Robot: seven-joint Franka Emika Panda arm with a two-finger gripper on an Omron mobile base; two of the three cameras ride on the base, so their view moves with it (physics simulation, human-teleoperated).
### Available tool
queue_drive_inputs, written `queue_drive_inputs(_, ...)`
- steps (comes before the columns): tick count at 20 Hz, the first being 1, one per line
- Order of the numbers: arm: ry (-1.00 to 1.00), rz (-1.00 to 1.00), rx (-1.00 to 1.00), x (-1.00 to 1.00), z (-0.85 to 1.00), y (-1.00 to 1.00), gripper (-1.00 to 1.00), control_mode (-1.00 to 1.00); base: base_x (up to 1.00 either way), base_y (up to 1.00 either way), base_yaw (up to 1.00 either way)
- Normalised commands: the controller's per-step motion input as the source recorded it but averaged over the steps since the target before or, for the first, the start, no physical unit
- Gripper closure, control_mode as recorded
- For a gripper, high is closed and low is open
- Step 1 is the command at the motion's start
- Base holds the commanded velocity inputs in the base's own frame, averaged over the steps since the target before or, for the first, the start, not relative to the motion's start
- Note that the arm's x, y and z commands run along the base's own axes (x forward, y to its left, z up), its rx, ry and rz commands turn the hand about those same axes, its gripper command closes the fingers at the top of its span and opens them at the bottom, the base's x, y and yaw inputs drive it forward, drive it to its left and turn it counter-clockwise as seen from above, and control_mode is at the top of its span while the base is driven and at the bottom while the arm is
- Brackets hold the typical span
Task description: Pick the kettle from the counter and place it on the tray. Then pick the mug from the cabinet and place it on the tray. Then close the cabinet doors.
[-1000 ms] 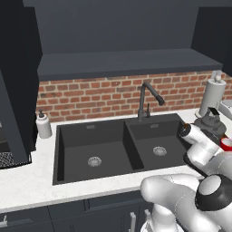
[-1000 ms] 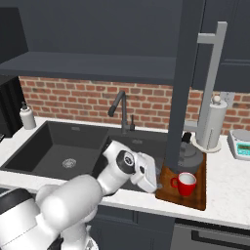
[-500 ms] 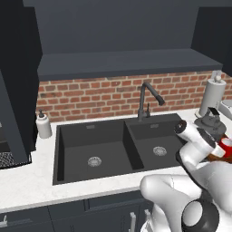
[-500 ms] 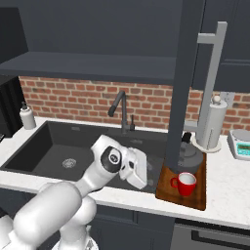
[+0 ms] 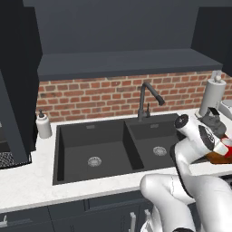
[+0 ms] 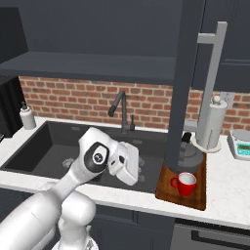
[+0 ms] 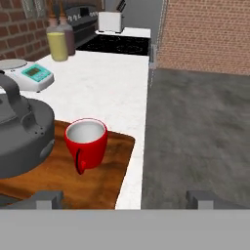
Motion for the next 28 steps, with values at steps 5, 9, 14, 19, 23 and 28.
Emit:
queue_drive_inputs(5, 0.02, 0.03, 0.17, -0.25, 0.41, 0.31, -1.00, -1.00, 0.00, 0.00, 0.00)
queue_drive_inputs(9, 0.01, 0.13, 0.15, -0.17, 0.44, 0.40, -1.00, -1.00, 0.00, 0.00, 0.00)
queue_drive_inputs(14, 0.03, 0.22, 0.09, -0.23, 0.41, 0.46, -1.00, -1.00, 0.00, 0.00, 0.00)
queue_drive_inputs(19, 0.02, 0.33, 0.00, -0.20, 0.19, 0.60, -1.00, -1.00, 0.00, 0.00, 0.00)
queue_drive_inputs(23, 0.00, 0.38, 0.00, -0.18, 0.26, 0.51, -1.00, -1.00, 0.00, 0.00, 0.00)
queue_drive_inputs(28, 0.00, 0.39, 0.03, -0.15, 0.31, 0.61, -1.00, -1.00, 0.00, 0.00, 0.00)
